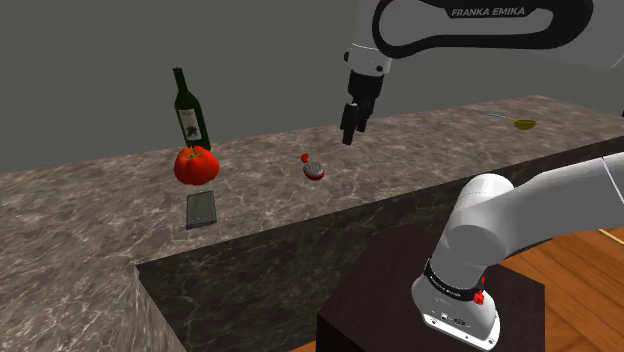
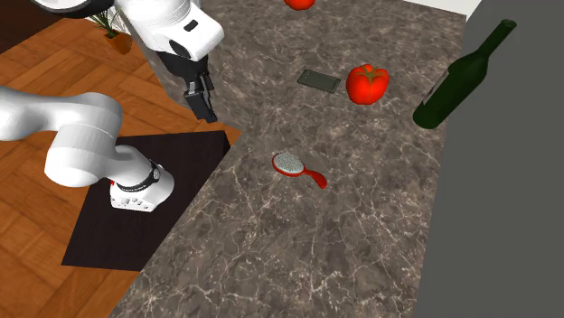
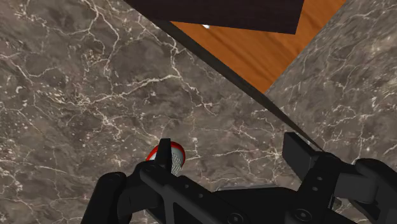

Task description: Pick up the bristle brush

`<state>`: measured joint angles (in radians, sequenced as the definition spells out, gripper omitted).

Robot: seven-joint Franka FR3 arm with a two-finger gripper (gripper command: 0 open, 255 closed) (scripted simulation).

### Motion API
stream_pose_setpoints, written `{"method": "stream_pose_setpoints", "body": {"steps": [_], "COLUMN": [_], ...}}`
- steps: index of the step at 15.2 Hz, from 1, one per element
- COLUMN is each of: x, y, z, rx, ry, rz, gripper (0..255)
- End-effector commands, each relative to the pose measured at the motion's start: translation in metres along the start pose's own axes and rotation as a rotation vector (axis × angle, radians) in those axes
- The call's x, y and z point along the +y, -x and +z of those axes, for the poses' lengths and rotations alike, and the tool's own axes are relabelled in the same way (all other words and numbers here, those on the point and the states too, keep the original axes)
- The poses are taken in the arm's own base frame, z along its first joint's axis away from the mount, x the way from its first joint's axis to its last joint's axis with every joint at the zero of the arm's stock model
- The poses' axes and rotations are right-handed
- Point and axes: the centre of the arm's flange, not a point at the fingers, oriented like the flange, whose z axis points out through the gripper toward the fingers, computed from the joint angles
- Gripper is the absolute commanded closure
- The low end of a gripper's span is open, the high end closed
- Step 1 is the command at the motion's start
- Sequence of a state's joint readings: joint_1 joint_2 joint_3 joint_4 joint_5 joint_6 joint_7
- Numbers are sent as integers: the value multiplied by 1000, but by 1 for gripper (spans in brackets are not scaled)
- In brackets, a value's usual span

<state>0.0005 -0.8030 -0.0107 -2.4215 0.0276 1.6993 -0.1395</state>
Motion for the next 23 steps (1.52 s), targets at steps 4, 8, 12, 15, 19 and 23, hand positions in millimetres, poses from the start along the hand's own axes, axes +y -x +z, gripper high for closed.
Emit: {"method": "stream_pose_setpoints", "body": {"steps": [4, 8, 12, 15, 19, 23], "x": [13, 33, 54, 71, 95, 118], "y": [-29, -66, -102, -128, -161, -189], "z": [25, 59, 94, 121, 156, 189], "rx": [-4, -10, -16, -20, -26, -31], "ry": [-13, -31, -49, -63, -81, -97], "rz": [49, 115, 181, 231, 297, 355], "gripper": [0, 0, 0, 0, 0, 0]}}
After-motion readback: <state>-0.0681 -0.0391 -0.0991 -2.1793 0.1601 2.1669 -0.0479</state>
